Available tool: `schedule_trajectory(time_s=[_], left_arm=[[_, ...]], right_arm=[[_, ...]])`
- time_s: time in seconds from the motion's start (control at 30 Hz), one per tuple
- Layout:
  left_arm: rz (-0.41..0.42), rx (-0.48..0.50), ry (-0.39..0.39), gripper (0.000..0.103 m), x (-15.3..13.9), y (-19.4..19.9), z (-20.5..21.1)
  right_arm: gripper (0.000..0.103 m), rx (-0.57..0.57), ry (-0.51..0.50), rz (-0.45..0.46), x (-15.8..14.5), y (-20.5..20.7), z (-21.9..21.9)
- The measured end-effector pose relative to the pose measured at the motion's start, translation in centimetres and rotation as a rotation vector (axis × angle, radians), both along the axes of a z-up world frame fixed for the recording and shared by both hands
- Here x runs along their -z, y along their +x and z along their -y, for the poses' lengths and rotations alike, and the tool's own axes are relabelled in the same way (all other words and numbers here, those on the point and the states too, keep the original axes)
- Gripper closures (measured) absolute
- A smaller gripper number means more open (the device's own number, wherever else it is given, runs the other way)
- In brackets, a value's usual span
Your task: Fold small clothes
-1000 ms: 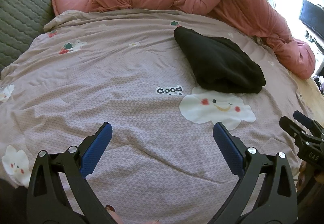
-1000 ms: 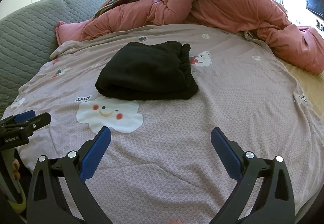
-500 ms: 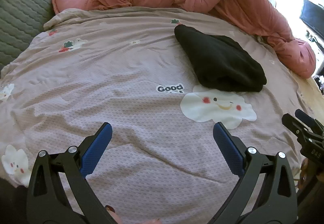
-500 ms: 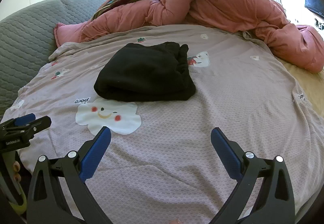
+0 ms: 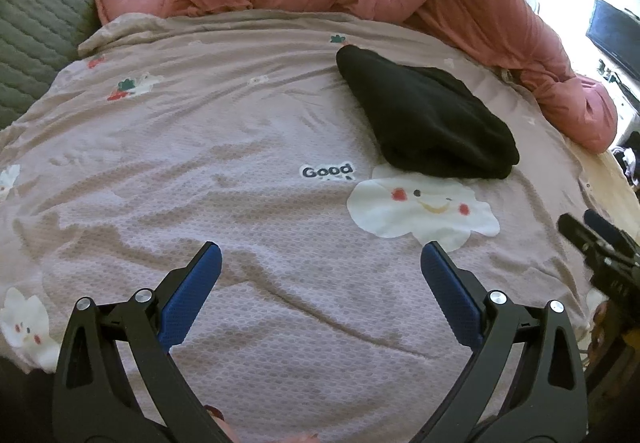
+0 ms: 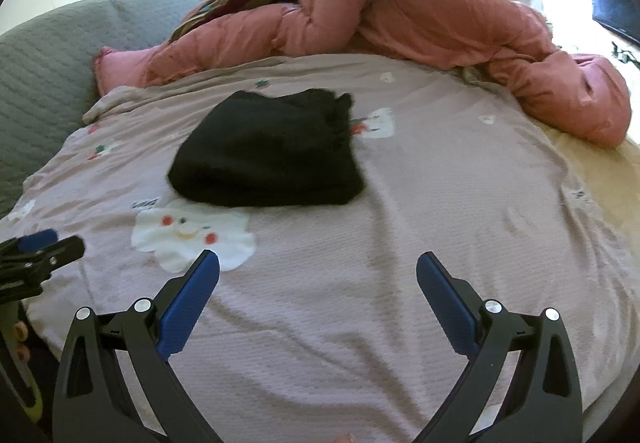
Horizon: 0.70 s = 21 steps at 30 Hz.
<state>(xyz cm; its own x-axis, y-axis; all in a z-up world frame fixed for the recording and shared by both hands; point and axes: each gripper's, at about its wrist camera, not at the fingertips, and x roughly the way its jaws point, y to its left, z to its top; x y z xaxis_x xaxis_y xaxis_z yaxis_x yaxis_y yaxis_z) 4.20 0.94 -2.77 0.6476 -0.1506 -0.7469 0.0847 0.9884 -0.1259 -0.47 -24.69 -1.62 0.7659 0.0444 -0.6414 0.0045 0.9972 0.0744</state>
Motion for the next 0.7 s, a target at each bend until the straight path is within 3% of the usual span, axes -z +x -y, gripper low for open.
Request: schedule_trajectory(time_s=[0.2,0.27,0.37,0.57,0.7], left_arm=[[-0.050,-0.096,0.031,0.010,0.9,1.2,-2.0],[-0.059,-0.134,0.051,0.010,1.1,1.6,-3.1],[-0.077,-0.166,0.019,0.010,1.2,2.5,-5.5],[-0.088,-0.337,-0.003,0.010,0.3,5.5,-15.5],[-0.081,-0.558,0.068,0.010,0.0,7.7,-25.7]], right_arm=[[0.005,0.229,-0.022,-0.003,-0.3,-0.9,5.9],[0.005,0.357,-0.040,-0.007,-0.4,-2.1,9.5],[0.005,0.549,-0.039,-0.035,-0.3,-4.6,15.2],[0.005,1.023,-0.131,-0.104,1.3,-13.6,27.8],[0.005,1.298,-0.061,-0.188,4.0,-20.1,34.3]])
